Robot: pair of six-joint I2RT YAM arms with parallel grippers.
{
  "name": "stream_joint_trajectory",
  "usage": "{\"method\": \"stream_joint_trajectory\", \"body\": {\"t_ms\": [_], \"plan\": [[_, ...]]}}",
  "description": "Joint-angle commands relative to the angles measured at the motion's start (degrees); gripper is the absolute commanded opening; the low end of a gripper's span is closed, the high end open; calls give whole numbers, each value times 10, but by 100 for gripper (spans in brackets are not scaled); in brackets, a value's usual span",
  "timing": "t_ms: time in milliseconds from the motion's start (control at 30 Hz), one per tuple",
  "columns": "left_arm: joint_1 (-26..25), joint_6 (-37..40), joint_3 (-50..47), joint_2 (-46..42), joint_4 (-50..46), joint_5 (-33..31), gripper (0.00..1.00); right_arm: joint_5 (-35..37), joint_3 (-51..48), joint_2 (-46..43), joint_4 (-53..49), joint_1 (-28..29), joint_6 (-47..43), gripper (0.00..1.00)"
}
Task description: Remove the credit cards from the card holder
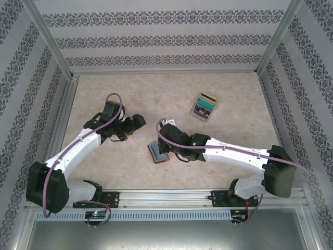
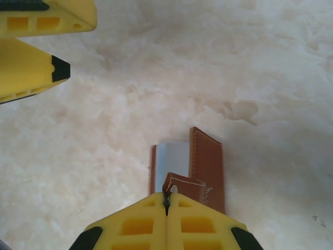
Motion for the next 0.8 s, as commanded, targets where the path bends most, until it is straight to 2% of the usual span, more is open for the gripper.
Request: {"method": "stream_joint_trajectory", "body": {"t_ms": [0,267,400,433,567,633,700,767], "plan": [[6,28,-13,-18,-41,-4,88,10,2,0,-8,-8,-5,0],[6,30,-32,-19,-25,22,88,65,-102,-62,-39,-51,25,0],[4,32,-37,-12,-6,39,88,51,-167,-87,-33,-93,27,0],[4,32,-39,-10,-2,43,88,45,-176,-87,-32,-101,26,5],[-5,39,-39,-3,7,51,87,18,-179,-89,-31,-110,18,36],[-10,42,-42,-1,16,57,86,0,-176,-88,-15,-111,15,47],[-16,41,-46,4,25,61,85,-13,-171,-77,-2,-111,14,54],[-22,42,-49,9,32,65,84,-30,-161,-56,4,-111,11,54]]}}
